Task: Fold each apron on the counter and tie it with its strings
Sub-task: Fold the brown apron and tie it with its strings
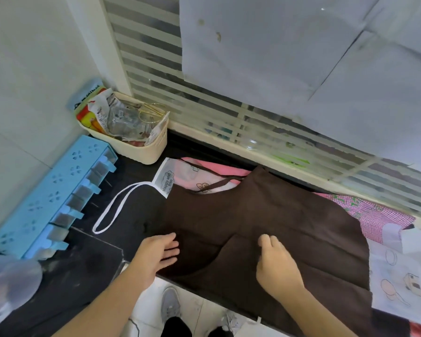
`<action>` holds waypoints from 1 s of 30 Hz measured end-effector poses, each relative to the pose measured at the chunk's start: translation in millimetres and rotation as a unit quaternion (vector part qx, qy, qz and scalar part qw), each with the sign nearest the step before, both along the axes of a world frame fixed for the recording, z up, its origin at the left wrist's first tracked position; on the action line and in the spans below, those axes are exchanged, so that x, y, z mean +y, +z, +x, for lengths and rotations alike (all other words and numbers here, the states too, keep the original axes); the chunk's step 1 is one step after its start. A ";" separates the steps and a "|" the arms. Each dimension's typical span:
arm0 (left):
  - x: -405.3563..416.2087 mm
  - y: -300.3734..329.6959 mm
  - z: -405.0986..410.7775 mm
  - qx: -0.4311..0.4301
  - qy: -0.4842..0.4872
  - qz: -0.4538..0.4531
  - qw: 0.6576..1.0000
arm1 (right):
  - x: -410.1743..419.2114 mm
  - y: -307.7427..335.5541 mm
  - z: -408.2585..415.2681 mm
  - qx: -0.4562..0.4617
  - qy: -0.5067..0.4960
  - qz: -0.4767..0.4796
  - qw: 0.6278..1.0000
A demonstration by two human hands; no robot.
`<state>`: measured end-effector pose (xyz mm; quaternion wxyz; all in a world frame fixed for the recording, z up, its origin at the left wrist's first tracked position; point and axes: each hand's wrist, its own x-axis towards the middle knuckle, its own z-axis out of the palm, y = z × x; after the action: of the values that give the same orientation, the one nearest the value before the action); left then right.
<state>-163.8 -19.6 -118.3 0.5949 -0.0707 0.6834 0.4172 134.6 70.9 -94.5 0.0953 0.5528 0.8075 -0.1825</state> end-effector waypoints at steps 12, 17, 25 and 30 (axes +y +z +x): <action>47.5 66.1 -100.6 -0.040 0.354 0.205 0.912 | -25.2 -27.4 -49.7 -0.023 0.002 -0.213 0.977; 45.9 63.9 -113.4 0.013 0.203 0.182 0.962 | -13.0 -5.7 -66.5 -0.014 -0.050 -0.185 0.981; 41.2 21.9 -74.5 0.183 -0.257 -0.082 0.946 | 48.4 3.1 -169.4 0.164 -0.026 -0.047 0.985; 3.4 -22.9 -86.7 0.068 -0.165 -0.151 0.972 | 85.5 0.7 -241.6 0.094 0.067 -0.086 0.990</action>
<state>-250.6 -16.2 -141.1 0.5901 -0.0177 0.7796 0.2090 -107.1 156.4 -93.8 0.0780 0.4678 0.8294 -0.2953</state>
